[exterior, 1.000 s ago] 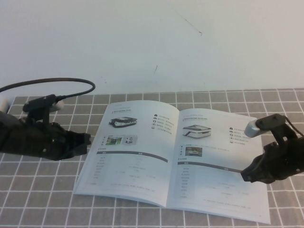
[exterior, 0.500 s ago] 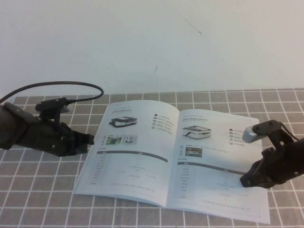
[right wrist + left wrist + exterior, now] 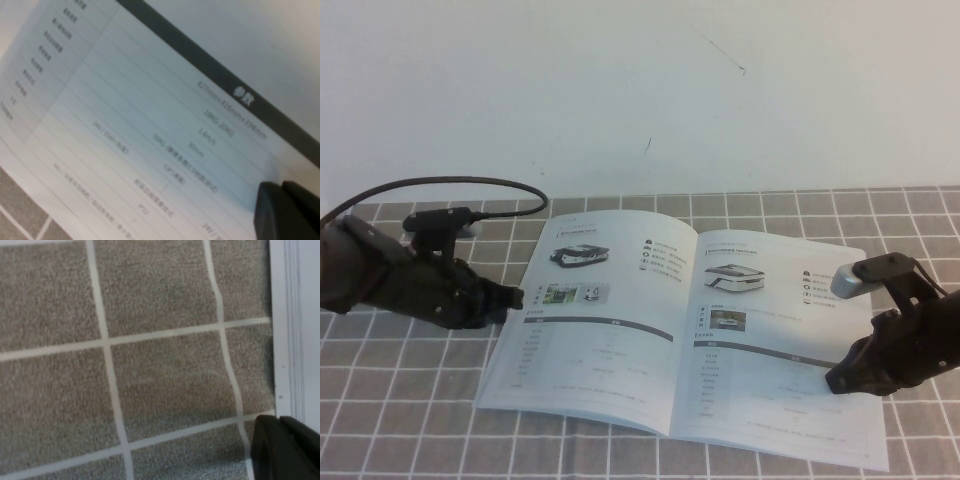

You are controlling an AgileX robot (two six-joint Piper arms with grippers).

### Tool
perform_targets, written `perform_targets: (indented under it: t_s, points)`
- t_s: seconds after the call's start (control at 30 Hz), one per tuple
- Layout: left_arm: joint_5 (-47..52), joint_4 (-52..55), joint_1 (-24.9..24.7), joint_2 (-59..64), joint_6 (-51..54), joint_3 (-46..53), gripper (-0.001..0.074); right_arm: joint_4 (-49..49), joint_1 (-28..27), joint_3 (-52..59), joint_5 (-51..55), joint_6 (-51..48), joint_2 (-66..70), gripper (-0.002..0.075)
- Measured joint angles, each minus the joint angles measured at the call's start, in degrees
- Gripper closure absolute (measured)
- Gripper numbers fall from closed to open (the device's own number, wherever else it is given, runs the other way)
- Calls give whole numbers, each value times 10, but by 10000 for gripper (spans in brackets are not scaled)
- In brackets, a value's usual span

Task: Close book
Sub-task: 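Close the open booklet and leave it lying on the table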

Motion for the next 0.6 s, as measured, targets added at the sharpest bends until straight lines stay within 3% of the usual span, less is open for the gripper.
perform_targets:
  t_s: [0.4, 0.6]
  points:
    - [-18, 17, -60, 4, 0, -6, 738, -5, 0, 0, 1, 1, 1, 729]
    - [20, -30, -78, 6, 0, -6, 738, -5, 0, 0, 1, 1, 1, 729]
